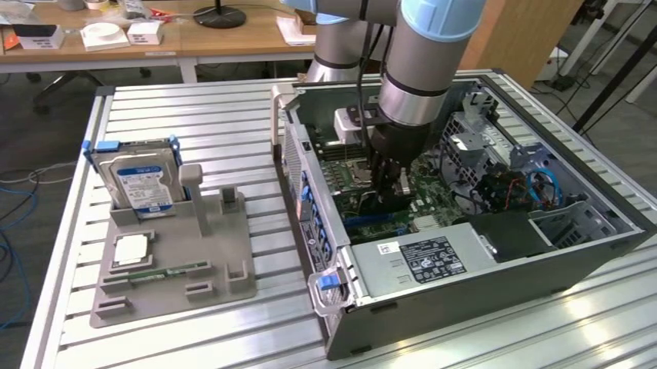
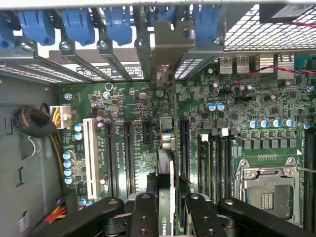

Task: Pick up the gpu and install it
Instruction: 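Insert the gpu into the slot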

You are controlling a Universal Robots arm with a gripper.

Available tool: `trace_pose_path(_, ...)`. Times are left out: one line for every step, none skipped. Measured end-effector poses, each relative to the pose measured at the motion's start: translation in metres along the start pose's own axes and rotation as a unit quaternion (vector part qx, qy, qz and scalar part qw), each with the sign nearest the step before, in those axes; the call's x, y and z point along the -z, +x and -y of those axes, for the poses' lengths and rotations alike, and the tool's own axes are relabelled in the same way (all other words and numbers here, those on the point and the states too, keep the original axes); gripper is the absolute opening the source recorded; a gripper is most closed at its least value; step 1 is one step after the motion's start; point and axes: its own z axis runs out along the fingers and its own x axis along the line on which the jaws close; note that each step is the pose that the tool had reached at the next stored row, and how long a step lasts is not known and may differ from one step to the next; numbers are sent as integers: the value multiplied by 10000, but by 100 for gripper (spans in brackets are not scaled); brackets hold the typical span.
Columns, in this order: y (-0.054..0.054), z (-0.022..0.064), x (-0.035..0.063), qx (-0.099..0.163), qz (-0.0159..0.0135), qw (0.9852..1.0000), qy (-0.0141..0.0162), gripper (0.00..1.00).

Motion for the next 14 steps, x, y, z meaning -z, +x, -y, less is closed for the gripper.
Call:
trace_pose_path(0,0,0,0,-13,10000,1,26)
trace_pose_path(0,0,0,0,-21,10000,1,26)
trace_pose_path(5,0,0,-1,-22,10000,1,26)
trace_pose_path(10,-1,-1,-1,-21,10000,2,26)
trace_pose_path(9,-1,-1,-1,-22,10000,1,26)
trace_pose_path(10,-1,-1,-1,-22,10000,1,26)
trace_pose_path(10,-1,-5,-1,-21,10000,1,26)
trace_pose_path(10,0,-12,-1,-20,10000,2,26)
trace_pose_path(10,0,-21,-1,-21,10000,2,26)
trace_pose_path(10,0,-32,-1,-21,10000,2,26)
trace_pose_path(9,0,-38,0,-22,10000,1,26)
trace_pose_path(9,0,-39,0,-23,10000,1,26)
trace_pose_path(9,0,-39,0,-23,10000,1,26)
trace_pose_path(8,0,-40,0,-23,10000,1,26)
